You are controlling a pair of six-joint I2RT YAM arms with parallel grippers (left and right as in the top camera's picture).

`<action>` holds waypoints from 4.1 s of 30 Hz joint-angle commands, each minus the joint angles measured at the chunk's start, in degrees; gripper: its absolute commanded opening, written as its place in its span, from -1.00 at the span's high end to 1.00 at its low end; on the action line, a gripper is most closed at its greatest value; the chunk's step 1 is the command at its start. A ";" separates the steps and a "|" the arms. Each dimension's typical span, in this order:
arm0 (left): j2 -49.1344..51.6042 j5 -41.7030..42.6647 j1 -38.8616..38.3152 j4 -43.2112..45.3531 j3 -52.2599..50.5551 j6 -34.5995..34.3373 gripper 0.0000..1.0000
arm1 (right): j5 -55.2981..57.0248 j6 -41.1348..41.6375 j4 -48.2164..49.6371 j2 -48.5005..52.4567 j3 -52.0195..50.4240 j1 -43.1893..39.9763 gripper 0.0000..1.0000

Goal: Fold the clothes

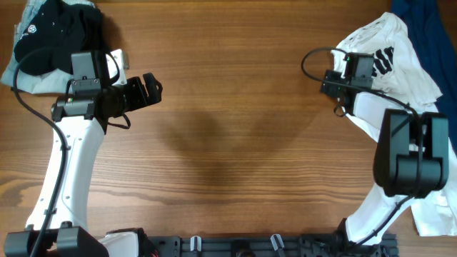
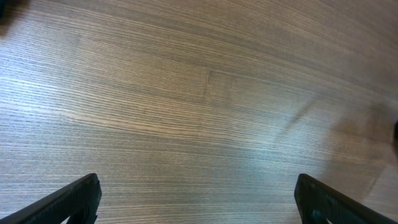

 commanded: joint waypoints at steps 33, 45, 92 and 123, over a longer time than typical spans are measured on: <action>-3.39 -5.95 5.27 -6.75 8.46 4.13 -0.52 | -12.09 2.27 -40.68 -14.91 10.99 20.13 -0.59; 4.11 -11.21 -5.77 -6.73 8.35 3.72 -0.56 | -3.45 4.44 -29.73 0.96 10.99 17.70 0.52; 5.38 -11.39 -17.14 11.54 -22.25 -17.38 0.18 | -13.35 0.17 -57.99 -25.86 28.70 17.29 -0.99; -18.69 -17.81 -19.06 -18.73 -5.46 -26.53 0.92 | -15.15 1.25 -69.44 -25.46 28.70 17.29 -0.72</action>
